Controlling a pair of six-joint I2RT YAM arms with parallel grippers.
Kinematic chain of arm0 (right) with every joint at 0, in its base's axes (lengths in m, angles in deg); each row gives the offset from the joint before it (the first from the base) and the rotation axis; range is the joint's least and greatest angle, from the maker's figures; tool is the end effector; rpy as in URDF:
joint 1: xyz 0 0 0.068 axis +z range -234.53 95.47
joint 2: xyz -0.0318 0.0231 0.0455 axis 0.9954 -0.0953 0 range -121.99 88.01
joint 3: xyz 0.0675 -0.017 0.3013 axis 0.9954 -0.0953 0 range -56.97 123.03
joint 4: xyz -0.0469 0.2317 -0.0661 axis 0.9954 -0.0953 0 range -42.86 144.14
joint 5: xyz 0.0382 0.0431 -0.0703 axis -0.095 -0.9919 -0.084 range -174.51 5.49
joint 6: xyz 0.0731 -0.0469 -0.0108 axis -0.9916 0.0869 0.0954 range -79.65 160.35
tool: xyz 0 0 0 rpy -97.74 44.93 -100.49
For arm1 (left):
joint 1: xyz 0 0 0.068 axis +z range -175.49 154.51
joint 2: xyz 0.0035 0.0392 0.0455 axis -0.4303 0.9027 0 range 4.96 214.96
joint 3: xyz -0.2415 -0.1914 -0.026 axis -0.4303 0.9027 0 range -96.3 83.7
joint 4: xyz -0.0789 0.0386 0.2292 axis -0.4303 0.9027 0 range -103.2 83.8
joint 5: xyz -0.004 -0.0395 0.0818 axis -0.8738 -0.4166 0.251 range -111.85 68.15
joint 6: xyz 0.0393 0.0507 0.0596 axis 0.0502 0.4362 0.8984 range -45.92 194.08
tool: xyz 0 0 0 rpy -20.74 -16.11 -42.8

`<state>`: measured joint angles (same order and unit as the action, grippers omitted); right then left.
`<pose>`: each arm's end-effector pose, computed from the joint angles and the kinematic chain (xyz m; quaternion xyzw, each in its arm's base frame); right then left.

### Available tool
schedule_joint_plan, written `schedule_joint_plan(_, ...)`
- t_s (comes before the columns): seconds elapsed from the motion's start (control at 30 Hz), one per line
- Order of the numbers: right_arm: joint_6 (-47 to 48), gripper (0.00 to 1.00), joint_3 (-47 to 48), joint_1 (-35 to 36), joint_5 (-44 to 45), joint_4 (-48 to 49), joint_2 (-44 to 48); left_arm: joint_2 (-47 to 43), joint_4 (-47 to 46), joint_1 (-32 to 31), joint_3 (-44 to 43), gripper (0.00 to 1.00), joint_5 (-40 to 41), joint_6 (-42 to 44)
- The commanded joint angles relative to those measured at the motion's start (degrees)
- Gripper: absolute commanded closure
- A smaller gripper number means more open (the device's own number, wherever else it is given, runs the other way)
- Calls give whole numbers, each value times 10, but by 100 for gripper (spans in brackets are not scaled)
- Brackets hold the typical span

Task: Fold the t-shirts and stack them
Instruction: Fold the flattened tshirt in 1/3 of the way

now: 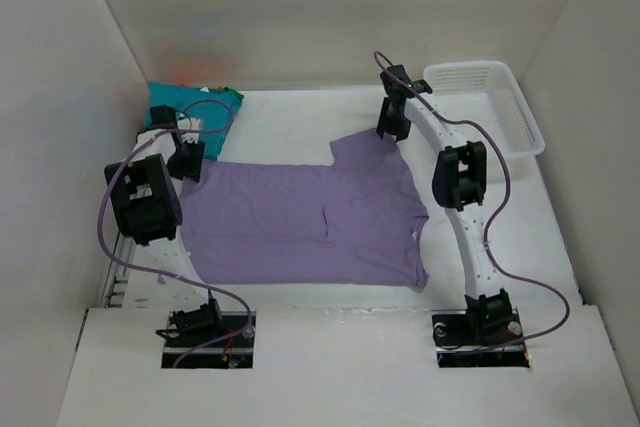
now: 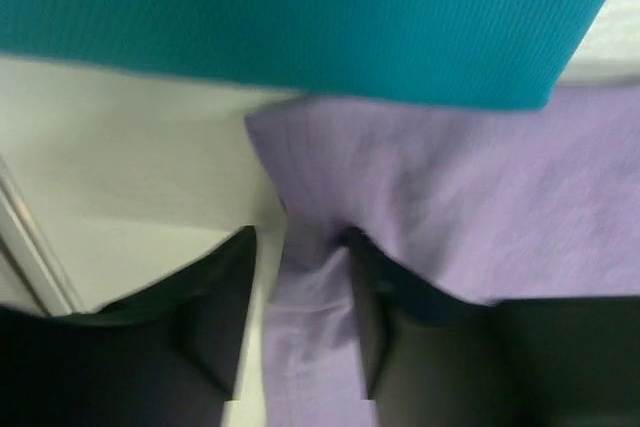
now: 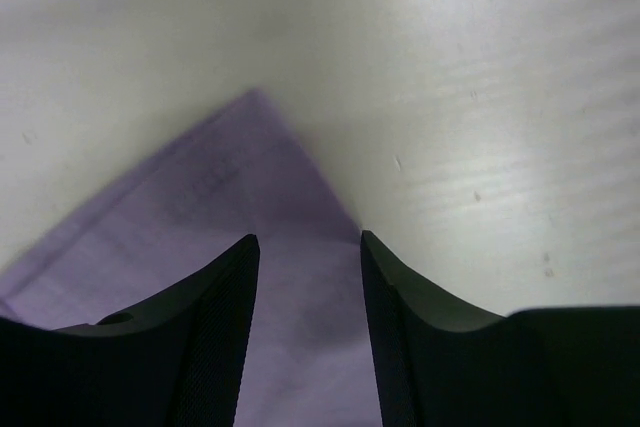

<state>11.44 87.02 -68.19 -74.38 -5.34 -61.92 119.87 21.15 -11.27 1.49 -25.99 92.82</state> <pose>0.5568 0.1489 0.1639 0.1252 0.9654 0.0020 0.2289 0.4185 0.1001 0.1748 0.0459 0.9783 0.0224 0.2006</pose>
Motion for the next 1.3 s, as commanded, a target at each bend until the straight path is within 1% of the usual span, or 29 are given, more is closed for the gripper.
schedule_joint_plan(0.0,20,50,-83,21,40,57,133,-99,1,23,16,53,5,13)
schedule_joint_plan(0.07,18,47,-196,22,66,131,237,-151,-6,37,21,48,6,29)
schedule_joint_plan(0.1,18,45,-239,22,77,155,276,-168,-3,41,21,46,7,36)
schedule_joint_plan(0.13,18,44,-311,22,94,185,339,-193,9,47,25,44,14,49)
schedule_joint_plan(0.17,20,43,-357,22,102,197,377,-206,22,50,30,43,20,59)
schedule_joint_plan(0.23,18,39,-477,22,111,199,464,-241,77,57,63,42,38,98)
schedule_joint_plan(0.3,3,37,-612,24,108,191,548,-267,127,66,114,42,46,123)
schedule_joint_plan(0.33,-12,36,-682,39,104,187,591,-282,150,73,149,43,47,136)
schedule_joint_plan(0.4,-61,35,-812,76,100,184,670,-313,177,87,224,44,48,154)
schedule_joint_plan(0.47,-139,35,-920,123,94,170,746,-354,194,102,262,42,27,156)
schedule_joint_plan(0.53,-194,35,-975,154,89,157,792,-367,198,100,272,42,26,153)
schedule_joint_plan(0.63,-271,35,-1027,201,83,142,842,-367,201,81,276,43,48,159)
schedule_joint_plan(0.7,-315,35,-1044,229,79,137,857,-370,197,54,288,45,100,173)
schedule_joint_plan(0.77,-365,35,-1057,261,81,133,869,-383,194,16,315,45,160,196)
schedule_joint_plan(0.87,-427,35,-1075,299,93,126,883,-402,197,-14,357,45,206,239)
schedule_joint_plan(0.9,-445,35,-1081,309,97,121,887,-405,201,-15,362,47,213,254)
schedule_joint_plan(0.93,-460,35,-1087,319,101,115,892,-406,206,-10,362,50,214,266)
schedule_joint_plan(1.0,-483,35,-1103,331,104,104,903,-412,202,15,354,51,208,299)
schedule_joint_plan(1.07,-488,35,-1119,333,102,104,923,-416,205,36,339,54,169,353)
schedule_joint_plan(1.13,-483,35,-1132,330,100,102,945,-423,220,47,332,55,122,426)
schedule_joint_plan(1.2,-468,35,-1136,320,104,96,965,-429,262,38,339,56,109,470)
schedule_joint_plan(1.27,-453,35,-1130,310,114,87,975,-437,308,-7,361,56,111,465)
